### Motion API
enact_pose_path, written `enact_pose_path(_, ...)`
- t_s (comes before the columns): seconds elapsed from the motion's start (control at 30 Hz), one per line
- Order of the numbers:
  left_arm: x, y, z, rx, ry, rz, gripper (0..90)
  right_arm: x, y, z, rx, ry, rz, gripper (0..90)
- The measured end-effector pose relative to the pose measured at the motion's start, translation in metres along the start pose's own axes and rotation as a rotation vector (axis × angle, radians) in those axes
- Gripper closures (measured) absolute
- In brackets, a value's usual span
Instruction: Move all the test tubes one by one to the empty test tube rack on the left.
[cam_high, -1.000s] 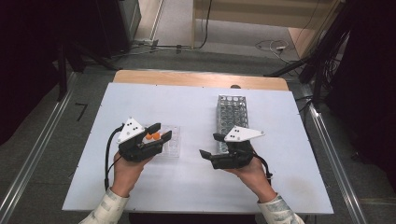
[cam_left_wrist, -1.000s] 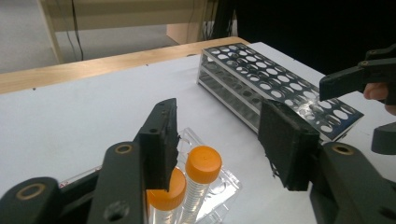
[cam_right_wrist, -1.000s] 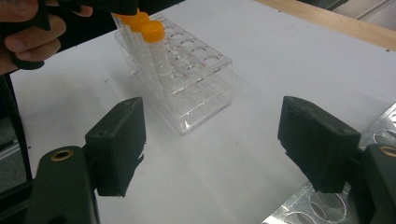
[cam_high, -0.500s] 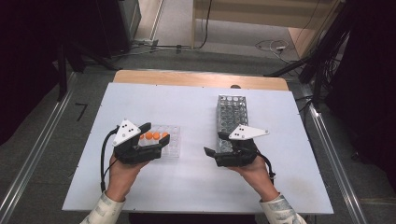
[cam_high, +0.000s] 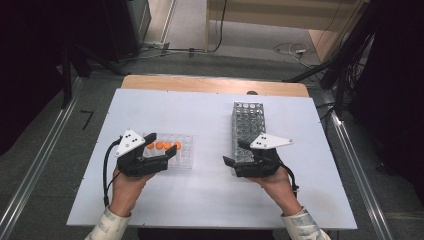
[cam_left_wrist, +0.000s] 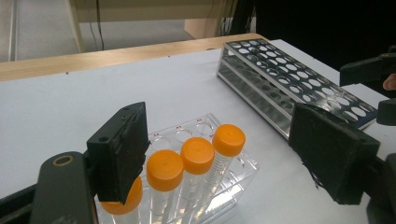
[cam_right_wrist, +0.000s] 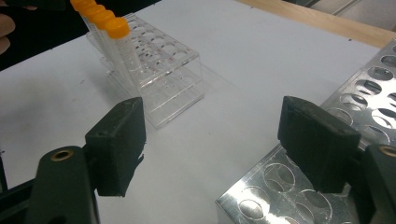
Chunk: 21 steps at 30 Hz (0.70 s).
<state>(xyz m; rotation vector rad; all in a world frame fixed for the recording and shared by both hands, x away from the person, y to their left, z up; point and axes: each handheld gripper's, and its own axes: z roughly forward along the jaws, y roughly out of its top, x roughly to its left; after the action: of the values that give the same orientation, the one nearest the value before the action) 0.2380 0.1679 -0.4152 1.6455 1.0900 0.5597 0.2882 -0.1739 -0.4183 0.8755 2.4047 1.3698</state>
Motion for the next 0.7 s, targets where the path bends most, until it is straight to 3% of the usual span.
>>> enact_pose_path(0.7,0.006,-0.002,-0.010,-0.003,0.015,-0.010,17.1,-0.012,-0.005,-0.016,-0.019,-0.047,0.024,16.1)
